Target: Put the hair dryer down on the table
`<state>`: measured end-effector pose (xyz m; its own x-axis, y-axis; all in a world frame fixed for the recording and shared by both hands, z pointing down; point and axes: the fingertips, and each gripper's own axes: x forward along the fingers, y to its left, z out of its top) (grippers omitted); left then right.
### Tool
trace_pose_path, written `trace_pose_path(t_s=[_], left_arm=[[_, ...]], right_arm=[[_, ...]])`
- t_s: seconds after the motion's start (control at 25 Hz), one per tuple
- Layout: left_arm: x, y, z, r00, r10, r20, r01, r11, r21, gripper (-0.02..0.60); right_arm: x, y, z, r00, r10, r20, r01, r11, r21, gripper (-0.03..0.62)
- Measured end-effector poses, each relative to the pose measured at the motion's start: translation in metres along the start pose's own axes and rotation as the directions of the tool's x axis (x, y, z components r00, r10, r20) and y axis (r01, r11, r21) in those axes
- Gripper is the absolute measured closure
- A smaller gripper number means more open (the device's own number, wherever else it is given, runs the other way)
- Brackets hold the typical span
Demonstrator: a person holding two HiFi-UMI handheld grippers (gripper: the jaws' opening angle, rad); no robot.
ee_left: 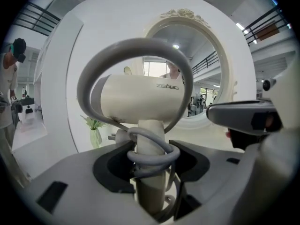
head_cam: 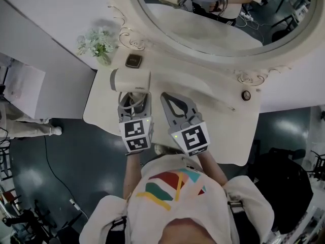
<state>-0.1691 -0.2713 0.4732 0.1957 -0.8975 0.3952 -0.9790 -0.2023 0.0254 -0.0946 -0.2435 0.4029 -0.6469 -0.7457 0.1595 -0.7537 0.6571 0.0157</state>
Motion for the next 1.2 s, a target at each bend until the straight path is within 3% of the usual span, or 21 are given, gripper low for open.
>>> trace_pose_path(t_s=[0.16, 0.36, 0.64, 1.2], left_arm=[[0.011, -0.009, -0.015, 0.998, -0.014, -0.066, 0.013, 1.0, -0.02, 0.357], [0.025, -0.009, -0.035, 0.995, -0.014, -0.1, 0.017, 1.0, 0.026, 0.357], [0.038, -0.016, -0.067, 0.983, -0.031, -0.183, 0.035, 0.999, 0.017, 0.359], [0.052, -0.022, -0.128, 0.934, -0.039, -0.356, 0.058, 0.997, 0.042, 0.36]], right_arm=[[-0.002, -0.009, -0.006, 1.0, -0.013, -0.01, 0.013, 1.0, 0.011, 0.594], [-0.003, -0.015, -0.01, 1.0, -0.021, -0.018, 0.022, 1.0, 0.02, 0.594], [-0.004, -0.02, -0.016, 0.999, -0.029, -0.037, 0.03, 0.999, 0.028, 0.594], [-0.006, -0.027, -0.027, 0.997, -0.04, -0.071, 0.043, 0.998, 0.043, 0.594]])
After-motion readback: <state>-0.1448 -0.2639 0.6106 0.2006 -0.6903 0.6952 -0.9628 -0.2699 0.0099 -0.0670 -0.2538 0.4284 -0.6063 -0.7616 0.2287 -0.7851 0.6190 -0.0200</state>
